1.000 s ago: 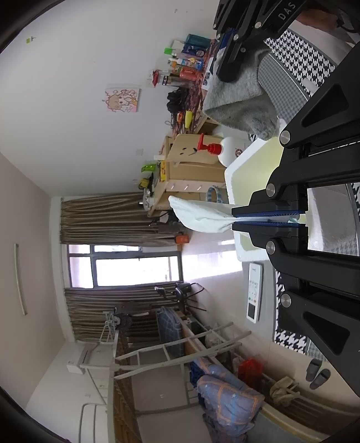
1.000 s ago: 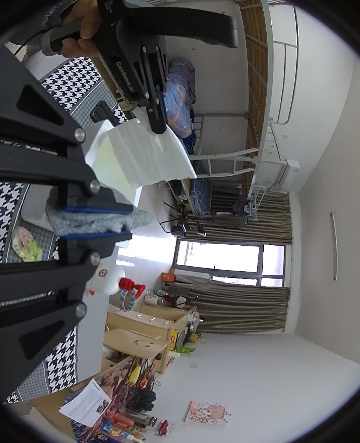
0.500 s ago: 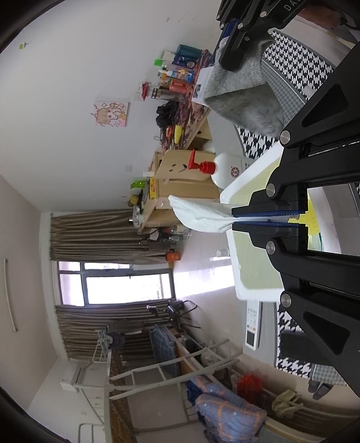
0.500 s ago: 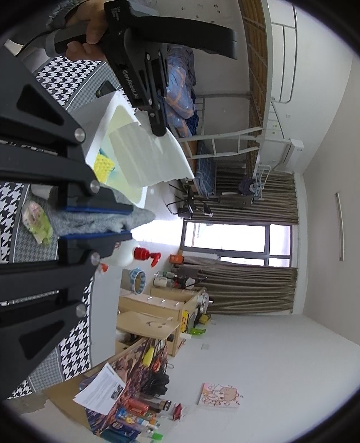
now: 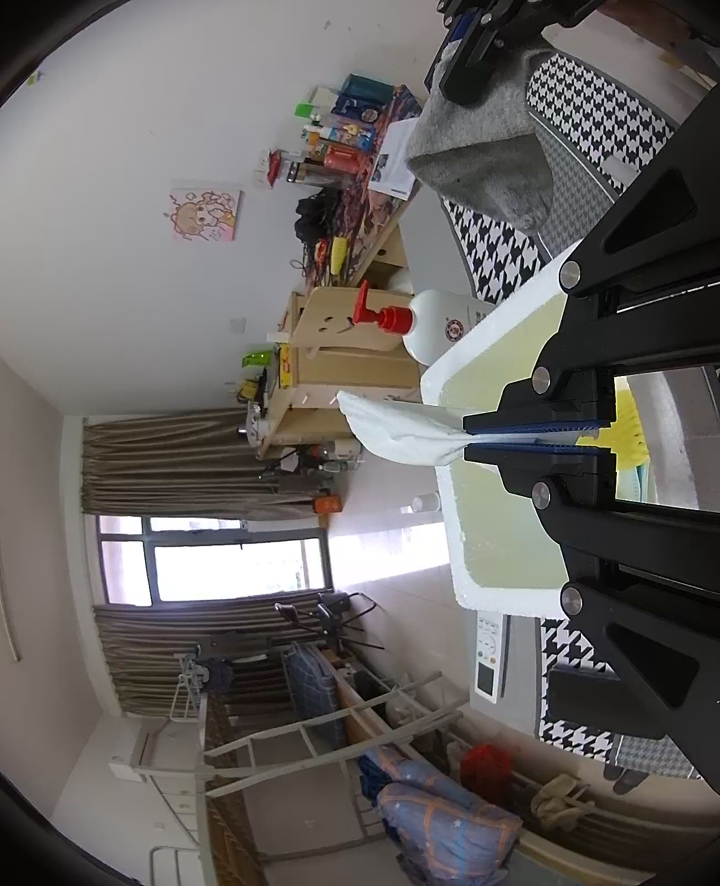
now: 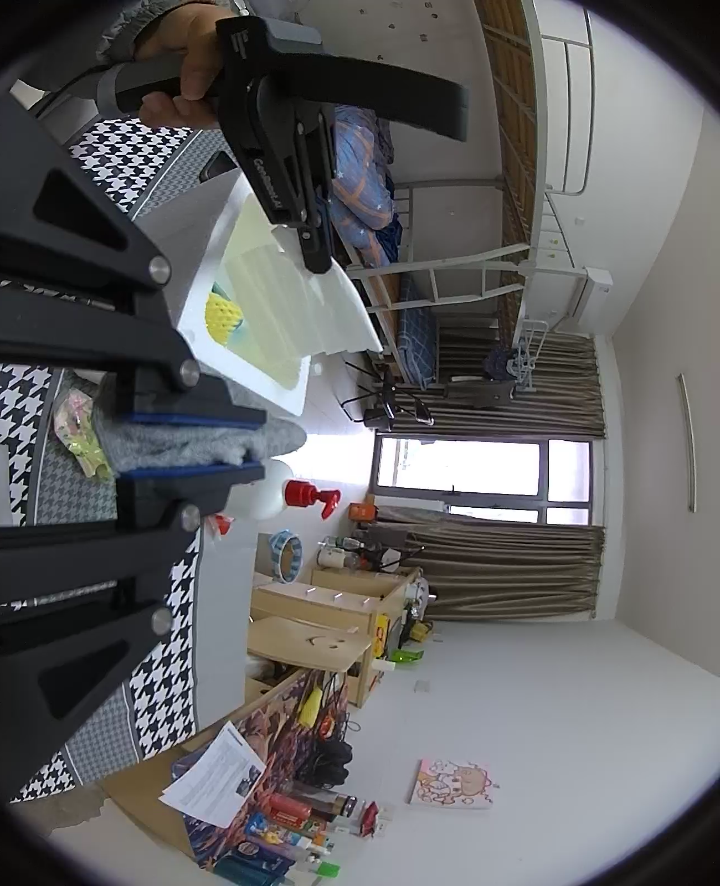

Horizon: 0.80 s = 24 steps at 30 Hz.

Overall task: Organize soft objects
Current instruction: 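Open the left tool to drop the white cloth into the foam box, then move the right tool over the foam box and open it to drop the sock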

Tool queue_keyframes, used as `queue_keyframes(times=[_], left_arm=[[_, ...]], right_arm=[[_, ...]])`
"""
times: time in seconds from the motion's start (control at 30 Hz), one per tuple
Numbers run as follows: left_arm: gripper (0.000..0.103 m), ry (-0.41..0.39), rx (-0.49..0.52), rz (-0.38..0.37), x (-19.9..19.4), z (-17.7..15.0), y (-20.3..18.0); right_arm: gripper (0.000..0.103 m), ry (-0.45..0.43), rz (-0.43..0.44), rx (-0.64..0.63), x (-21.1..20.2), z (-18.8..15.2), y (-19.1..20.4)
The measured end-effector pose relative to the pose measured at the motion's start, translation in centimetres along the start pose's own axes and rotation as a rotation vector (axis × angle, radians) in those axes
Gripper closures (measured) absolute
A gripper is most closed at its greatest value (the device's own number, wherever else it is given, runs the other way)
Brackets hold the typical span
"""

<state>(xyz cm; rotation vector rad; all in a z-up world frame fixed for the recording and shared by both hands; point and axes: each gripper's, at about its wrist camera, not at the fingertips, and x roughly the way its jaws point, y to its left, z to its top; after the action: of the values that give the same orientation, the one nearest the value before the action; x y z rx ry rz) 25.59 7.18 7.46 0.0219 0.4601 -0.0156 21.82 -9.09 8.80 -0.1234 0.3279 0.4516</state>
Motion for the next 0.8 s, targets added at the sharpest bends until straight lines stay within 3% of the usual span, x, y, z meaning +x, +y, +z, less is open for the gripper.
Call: queue_keyframes(times=[0.2, 0.3, 0.37, 0.43, 0.53, 0.8], left_arm=[[0.099, 0.015, 0.006, 0.022, 0.9, -0.2, 0.0], [0.087, 0.027, 0.006, 0.037, 1.3, -0.4, 0.0], [0.052, 0.026, 0.002, 0.043, 1.4, -0.5, 0.0], [0.028, 0.016, -0.014, 0.06, 1.2, -0.6, 0.3], [0.004, 0.0, -0.027, 0.072, 0.9, -0.7, 0.6], [0.001, -0.055, -0.016, 0.091, -0.7, -1.2, 0.4]], right_arm=[[0.089, 0.009, -0.007, 0.012, 0.1, -0.3, -0.3], [0.089, 0.011, -0.009, 0.014, 0.1, -0.4, -0.4], [0.089, 0.011, -0.008, 0.019, 0.1, -0.3, -0.4], [0.089, 0.011, -0.011, 0.02, 0.2, -0.4, -0.5], [0.089, 0.011, -0.015, 0.027, 0.3, -0.4, -0.6], [0.089, 0.0, -0.022, 0.029, 0.2, -0.3, -0.6]])
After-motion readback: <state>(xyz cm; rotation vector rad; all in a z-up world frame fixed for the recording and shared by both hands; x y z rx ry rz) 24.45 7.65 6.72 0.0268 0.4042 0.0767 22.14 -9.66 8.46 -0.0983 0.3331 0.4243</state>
